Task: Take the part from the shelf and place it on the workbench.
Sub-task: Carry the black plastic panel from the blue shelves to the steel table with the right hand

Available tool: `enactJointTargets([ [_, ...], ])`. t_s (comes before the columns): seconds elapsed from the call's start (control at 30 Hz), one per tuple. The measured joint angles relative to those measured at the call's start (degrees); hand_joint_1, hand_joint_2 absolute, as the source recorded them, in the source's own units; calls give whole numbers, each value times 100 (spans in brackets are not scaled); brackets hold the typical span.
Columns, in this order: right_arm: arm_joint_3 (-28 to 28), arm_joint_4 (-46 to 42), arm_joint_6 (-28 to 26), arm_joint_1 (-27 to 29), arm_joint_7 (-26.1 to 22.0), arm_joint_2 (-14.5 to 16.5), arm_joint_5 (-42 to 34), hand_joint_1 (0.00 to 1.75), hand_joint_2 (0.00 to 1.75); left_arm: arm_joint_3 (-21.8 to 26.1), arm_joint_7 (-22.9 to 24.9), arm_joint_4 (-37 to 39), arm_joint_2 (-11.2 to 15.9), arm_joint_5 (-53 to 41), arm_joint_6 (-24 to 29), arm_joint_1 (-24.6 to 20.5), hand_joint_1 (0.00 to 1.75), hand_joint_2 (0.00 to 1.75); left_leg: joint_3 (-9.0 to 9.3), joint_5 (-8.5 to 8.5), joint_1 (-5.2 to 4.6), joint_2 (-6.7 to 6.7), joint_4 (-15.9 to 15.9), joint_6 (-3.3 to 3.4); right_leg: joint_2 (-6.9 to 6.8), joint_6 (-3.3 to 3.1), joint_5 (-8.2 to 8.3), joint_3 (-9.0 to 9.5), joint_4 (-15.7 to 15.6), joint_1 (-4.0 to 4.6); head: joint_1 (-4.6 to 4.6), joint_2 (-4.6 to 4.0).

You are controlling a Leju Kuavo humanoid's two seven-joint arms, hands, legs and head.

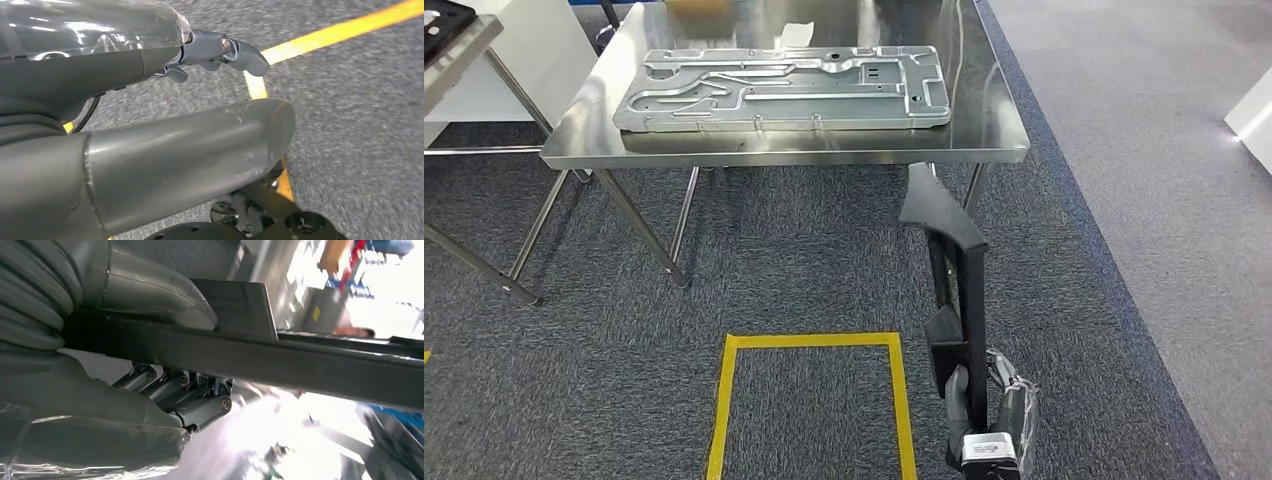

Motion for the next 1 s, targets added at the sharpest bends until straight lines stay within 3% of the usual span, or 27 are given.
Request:
enactJointTargets([
  [0.03, -98, 12, -38, -124, -30, 27, 42, 175, 175, -23, 5, 0, 8, -34, -9, -2, 0, 0, 77, 213, -16, 3, -313, 21, 8, 26, -61, 64, 1, 7, 4, -1],
  [0.07, -204, 32, -63, -278, -54, 51, 104, 175, 175, -48, 13, 0, 14, -63, -18, -10, 0, 0, 158, 312, -34, 9, -560, 57, 19, 60, -109, 101, 0, 12, 3, 0],
  [0.17, -429, 122, -97, -785, -86, 87, 559, 175, 175, -117, 40, 0, 34, -125, -38, -49, 0, 0, 283, 228, -71, 14, -781, 187, 44, 179, -127, 162, 0, 16, 28, 1],
  [0.23, -461, 184, -97, -1103, -80, 125, 1111, 175, 175, -165, 46, 0, 45, -158, -52, -59, 0, 0, 388, 191, -50, 6, -860, 270, 23, 237, -86, 80, 228, 9, 45, 0],
  [0.3, -446, 267, -92, -1432, 66, 163, 1751, 175, 175, -220, 48, 0, 54, -198, -65, -73, 0, 0, 513, 144, -36, 1, -926, 337, 2, 272, -169, -309, 821, 1, 63, 0],
  [0.37, -380, 398, -56, -1744, 397, 173, 2367, 175, 175, -266, 48, 0, 62, -225, -74, -83, 0, 0, 612, 67, -35, -7, -944, 360, 0, 291, -417, -859, 1466, -1, 74, 0],
  [0.43, -273, 540, 31, -1977, 678, 168, 2798, 175, 175, -313, 49, 0, 67, -241, -80, -82, 0, 0, 742, -41, -31, -30, -946, 343, -3, 297, -514, -1217, 1634, -7, 77, 0],
  [0.47, -211, 604, 99, -2074, 761, 164, 2939, 175, 175, -338, 52, 0, 68, -251, -82, -80, 0, 0, 829, -106, -27, -45, -946, 328, -4, 290, -383, -1272, 1467, -8, 76, 0],
  [0.5, -140, 668, 186, -2172, 835, 159, 3059, 175, 175, -361, 58, 0, 69, -263, -86, -79, 0, 0, 918, -174, -25, -56, -947, 309, -8, 276, -112, -1260, 1166, -9, 78, -1],
  [0.53, -48, 748, 306, -2286, 919, 151, 3190, 175, 175, -379, 65, 2, 70, -279, -91, -80, 0, 0, 1004, -246, -28, -60, -943, 285, -15, 253, 265, -1238, 800, -3, 84, -1],
  [0.6, 210, 941, 632, -2555, 1149, 131, 3531, 175, 175, -409, 85, 5, 75, -305, -103, -93, 0, 0, 1097, -370, -40, -66, -971, 214, -25, 186, 758, -1194, 315, 28, 92, -1],
  [0.63, 373, 1041, 812, -2691, 1280, 123, 3726, 175, 175, -430, 93, 7, 84, -314, -108, -101, 0, 0, 1139, -395, -47, -63, -968, 171, -18, 143, 841, -1183, 213, 40, 95, -1],
  [0.7, 727, 1227, 1106, -2936, 1508, 120, 4074, 175, 175, -483, 104, 9, 102, -322, -117, -120, 0, 0, 1184, -359, -41, -50, -915, 94, 4, 55, 791, -1079, 161, 45, 84, 0],
  [0.73, 889, 1311, 1178, -3036, 1579, 120, 4186, 175, 175, -504, 105, 10, 108, -325, -121, -131, 0, 0, 1149, -303, -35, -42, -762, 69, 9, 12, 753, -1004, 127, 38, 81, -1],
  [0.8, 1134, 1466, 1241, -3208, 1674, 121, 4303, 175, 175, -523, 107, 13, 113, -328, -128, -153, 0, 0, 830, -300, -23, -28, -211, 35, -6, -55, 660, -846, 99, 36, 63, -1],
  [0.83, 1217, 1534, 1248, -3272, 1706, 120, 4323, 175, 175, -526, 107, 14, 120, -328, -131, -153, 0, 0, 587, -406, -22, -24, 134, 17, -13, -78, 596, -775, 97, 43, 57, -1],
  [0.9, 1321, 1640, 1249, -3342, 1750, 112, 4338, 175, 175, -527, 109, 15, 136, -328, -133, -130, 0, 0, 131, -809, -23, -23, 581, -10, -9, -97, 460, -625, 96, 59, 49, 0],
  [0.93, 1357, 1679, 1248, -3356, 1765, 104, 4339, 175, 175, -527, 110, 15, 141, -328, -133, -116, 0, 0, -11, -962, -23, -23, 595, -8, -3, -100, 386, -535, 96, 65, 48, 0],
  [0.97, 1387, 1711, 1248, -3365, 1776, 96, 4339, 175, 175, -528, 111, 15, 143, -328, -133, -104, 0, 0, -84, -972, -24, -23, 455, 8, 4, -99, 308, -434, 96, 71, 45, 0],
  [1.0, 1414, 1740, 1248, -3375, 1784, 90, 4339, 175, 175, -528, 111, 15, 145, -328, -133, -95, 0, 0, -101, -799, -26, -23, 190, 33, 8, -93, 228, -331, 96, 77, 43, 0],
])
